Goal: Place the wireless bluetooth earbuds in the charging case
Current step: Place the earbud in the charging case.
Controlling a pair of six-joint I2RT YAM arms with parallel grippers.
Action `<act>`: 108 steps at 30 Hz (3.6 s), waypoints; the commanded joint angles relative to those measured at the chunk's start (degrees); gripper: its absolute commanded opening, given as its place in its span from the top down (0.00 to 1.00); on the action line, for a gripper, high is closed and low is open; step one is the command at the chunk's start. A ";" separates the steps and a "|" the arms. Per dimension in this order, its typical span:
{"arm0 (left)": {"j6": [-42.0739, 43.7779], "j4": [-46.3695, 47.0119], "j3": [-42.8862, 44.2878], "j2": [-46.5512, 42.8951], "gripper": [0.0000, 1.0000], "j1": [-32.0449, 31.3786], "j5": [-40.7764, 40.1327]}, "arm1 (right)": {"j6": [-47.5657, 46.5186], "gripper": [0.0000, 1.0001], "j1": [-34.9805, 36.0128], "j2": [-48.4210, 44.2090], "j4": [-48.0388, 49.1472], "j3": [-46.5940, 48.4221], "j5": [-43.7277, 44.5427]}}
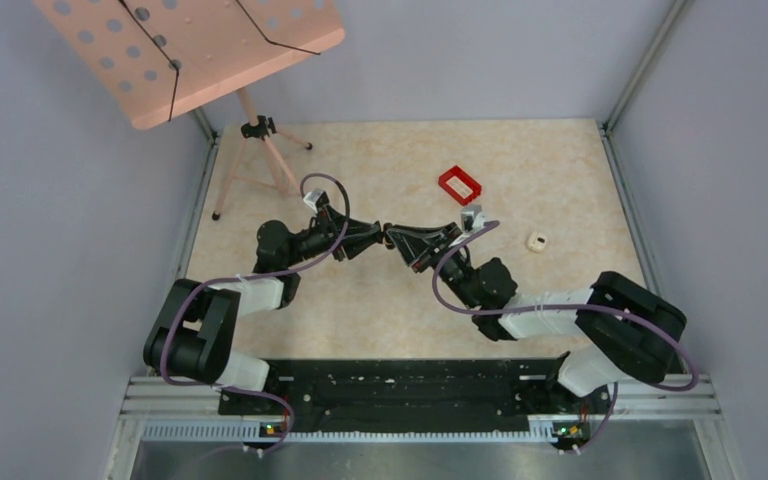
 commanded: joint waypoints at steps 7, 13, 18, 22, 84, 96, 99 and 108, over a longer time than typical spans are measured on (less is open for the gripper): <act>-0.81 2.64 0.26 -0.96 1.00 -0.15 0.17 | -0.35 1.00 -0.11 1.92 5.85 -0.11 -0.95; -1.19 3.06 0.02 -1.18 1.00 -0.16 -0.04 | -0.11 1.00 -0.08 2.67 7.69 -1.27 -1.72; -1.50 3.74 -0.26 -1.00 1.00 -0.07 -0.05 | 0.54 1.00 -0.10 2.56 7.70 -2.18 -2.14; -1.66 4.54 -0.68 -0.38 1.00 -0.07 0.03 | 0.96 1.00 -0.16 2.61 8.02 -3.04 -1.75; 9.59 -7.02 0.08 -3.51 1.00 -0.07 0.26 | 6.88 0.58 -0.33 -16.62 -50.30 12.09 0.75; 12.79 -12.14 1.13 -4.84 1.00 -0.07 0.57 | 6.66 0.65 0.44 -15.54 -49.43 12.50 -1.53; 13.10 -12.87 1.45 -5.17 1.00 -0.05 0.40 | 6.58 0.65 0.43 -15.13 -49.31 12.67 -1.50; 13.83 -14.49 1.84 -5.68 1.00 -0.03 0.39 | 6.28 0.65 0.44 -12.59 -50.75 14.21 -2.66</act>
